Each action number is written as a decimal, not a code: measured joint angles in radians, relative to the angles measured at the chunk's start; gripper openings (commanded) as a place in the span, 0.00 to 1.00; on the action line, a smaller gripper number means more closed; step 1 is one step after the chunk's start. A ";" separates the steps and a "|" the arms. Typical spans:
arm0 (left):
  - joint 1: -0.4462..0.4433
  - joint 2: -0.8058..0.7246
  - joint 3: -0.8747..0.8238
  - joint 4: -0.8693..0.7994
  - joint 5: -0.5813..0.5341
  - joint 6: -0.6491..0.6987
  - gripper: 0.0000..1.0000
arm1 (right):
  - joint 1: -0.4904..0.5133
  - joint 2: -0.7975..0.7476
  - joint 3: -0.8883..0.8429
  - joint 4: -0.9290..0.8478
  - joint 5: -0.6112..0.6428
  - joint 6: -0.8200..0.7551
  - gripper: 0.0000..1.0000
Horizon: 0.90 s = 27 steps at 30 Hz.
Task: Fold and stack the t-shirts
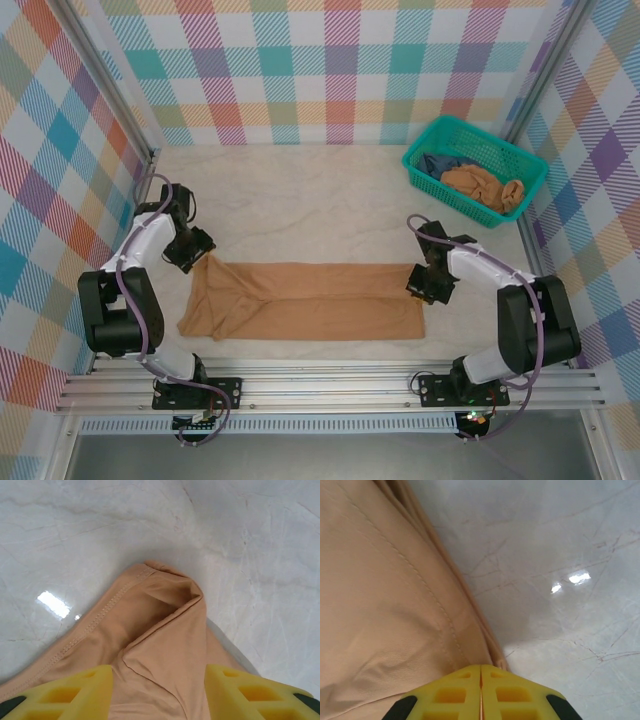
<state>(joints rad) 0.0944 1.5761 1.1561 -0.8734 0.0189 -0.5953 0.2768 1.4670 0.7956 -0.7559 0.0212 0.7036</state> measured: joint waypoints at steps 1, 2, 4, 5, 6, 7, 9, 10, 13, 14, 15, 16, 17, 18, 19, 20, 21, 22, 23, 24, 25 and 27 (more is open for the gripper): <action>0.000 0.002 0.000 0.005 0.006 0.011 0.49 | 0.000 0.011 0.000 0.000 0.000 0.000 0.09; 0.000 0.005 -0.003 0.014 0.013 0.019 0.48 | 0.000 0.027 0.001 0.000 0.000 0.000 0.10; 0.000 0.011 -0.014 0.033 0.025 0.036 0.47 | 0.000 0.051 0.009 -0.007 0.005 0.000 0.12; 0.000 0.013 -0.023 0.045 0.031 0.043 0.46 | 0.000 0.053 0.017 -0.013 0.009 0.000 0.13; 0.000 0.017 -0.037 0.060 0.042 0.048 0.45 | 0.000 0.052 0.025 -0.020 0.016 0.000 0.14; 0.000 0.020 -0.047 0.067 0.045 0.052 0.44 | 0.000 0.050 0.032 -0.025 0.024 -0.001 0.15; 0.000 0.028 -0.064 0.068 0.048 0.063 0.43 | 0.000 0.036 0.056 -0.036 0.039 -0.004 0.19; 0.000 0.031 -0.068 0.066 0.043 0.064 0.43 | 0.000 0.027 0.068 -0.040 0.043 -0.006 0.19; 0.000 0.033 -0.090 0.072 0.028 0.067 0.42 | 0.006 -0.005 0.111 -0.042 0.045 -0.014 0.21; 0.000 0.033 -0.104 0.084 0.025 0.069 0.42 | 0.007 -0.011 0.126 -0.037 0.040 -0.018 0.21; 0.000 0.033 -0.119 0.098 0.024 0.070 0.41 | 0.009 -0.012 0.139 -0.027 0.030 -0.025 0.21; 0.000 0.033 -0.130 0.109 0.025 0.070 0.40 | 0.010 -0.011 0.146 -0.018 0.019 -0.029 0.21; 0.000 0.033 -0.141 0.120 0.024 0.073 0.39 | 0.012 -0.008 0.153 -0.007 0.008 -0.033 0.21; 0.000 0.033 -0.148 0.129 0.023 0.074 0.38 | 0.013 0.000 0.161 0.000 -0.006 -0.035 0.20; 0.000 0.033 -0.153 0.137 0.021 0.077 0.38 | 0.013 0.011 0.166 0.008 -0.016 -0.035 0.20; 0.000 0.033 -0.157 0.146 0.019 0.081 0.37 | 0.013 0.027 0.173 0.016 -0.026 -0.035 0.20; 0.000 0.033 -0.161 0.159 0.017 0.085 0.37 | 0.013 0.046 0.180 0.023 -0.035 -0.035 0.20; 0.000 0.033 -0.168 0.173 0.014 0.089 0.36 | 0.013 0.061 0.185 0.029 -0.042 -0.035 0.20; 0.000 0.033 -0.177 0.188 0.014 0.092 0.35 | 0.013 0.077 0.192 0.034 -0.050 -0.035 0.20; 0.000 0.032 -0.189 0.205 0.013 0.094 0.34 | 0.013 0.092 0.199 0.037 -0.056 -0.035 0.20; 0.000 0.032 -0.201 0.221 0.014 0.096 0.33 | 0.013 0.103 0.206 0.041 -0.061 -0.035 0.20; 0.000 0.030 -0.220 0.246 0.014 0.098 0.31 | 0.013 0.122 0.219 0.051 -0.068 -0.035 0.20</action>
<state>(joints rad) 0.0944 1.6062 0.9360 -0.6270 0.0330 -0.4969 0.2897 1.5887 1.0149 -0.7048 -0.0471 0.6685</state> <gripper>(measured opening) 0.323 0.200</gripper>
